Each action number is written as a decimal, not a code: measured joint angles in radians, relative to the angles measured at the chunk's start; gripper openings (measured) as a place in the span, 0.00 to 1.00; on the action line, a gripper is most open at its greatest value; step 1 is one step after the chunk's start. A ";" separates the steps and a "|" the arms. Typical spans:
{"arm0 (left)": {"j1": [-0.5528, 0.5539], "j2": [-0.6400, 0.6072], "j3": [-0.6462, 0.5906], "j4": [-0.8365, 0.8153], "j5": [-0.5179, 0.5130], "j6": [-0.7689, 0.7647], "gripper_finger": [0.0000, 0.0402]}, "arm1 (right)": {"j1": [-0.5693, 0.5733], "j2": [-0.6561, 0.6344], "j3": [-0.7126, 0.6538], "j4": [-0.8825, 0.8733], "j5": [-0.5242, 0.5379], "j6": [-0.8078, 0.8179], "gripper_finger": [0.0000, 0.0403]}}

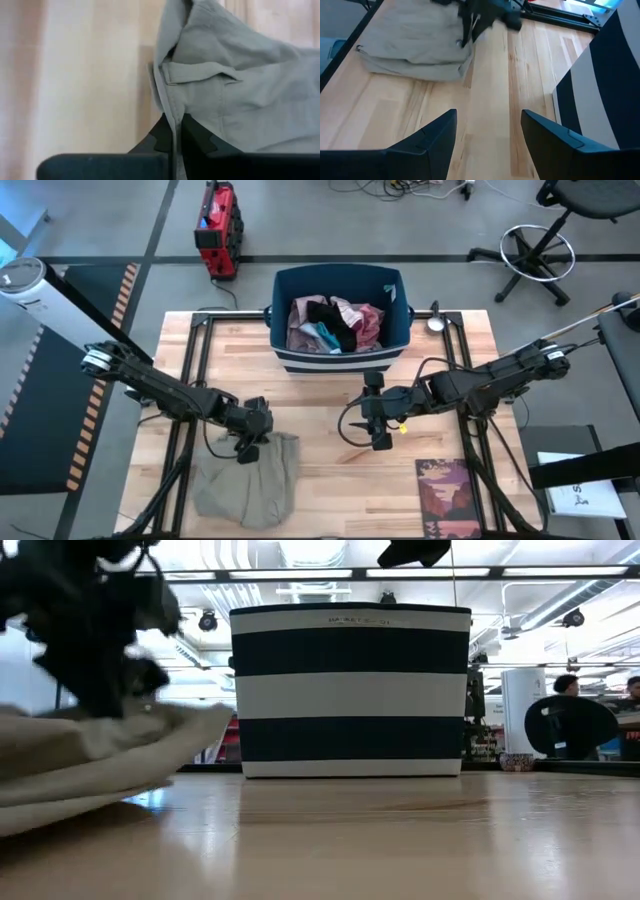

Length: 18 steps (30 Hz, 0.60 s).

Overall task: Sort clothes
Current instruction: Put the gray short into the blue laundry bin

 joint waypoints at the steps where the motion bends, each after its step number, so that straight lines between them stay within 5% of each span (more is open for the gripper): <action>1: 0.000 -0.009 0.035 -0.061 -0.023 0.014 0.01 | 0.000 0.000 0.000 -0.006 0.000 0.000 0.50; 9: 0.000 -0.053 0.355 -0.315 -0.190 0.119 0.00 | 0.000 0.000 0.000 -0.064 0.008 0.022 0.45; 18: 0.009 -0.058 0.722 -0.385 -0.411 0.313 0.00 | 0.000 0.000 -0.067 -0.122 0.009 0.133 0.36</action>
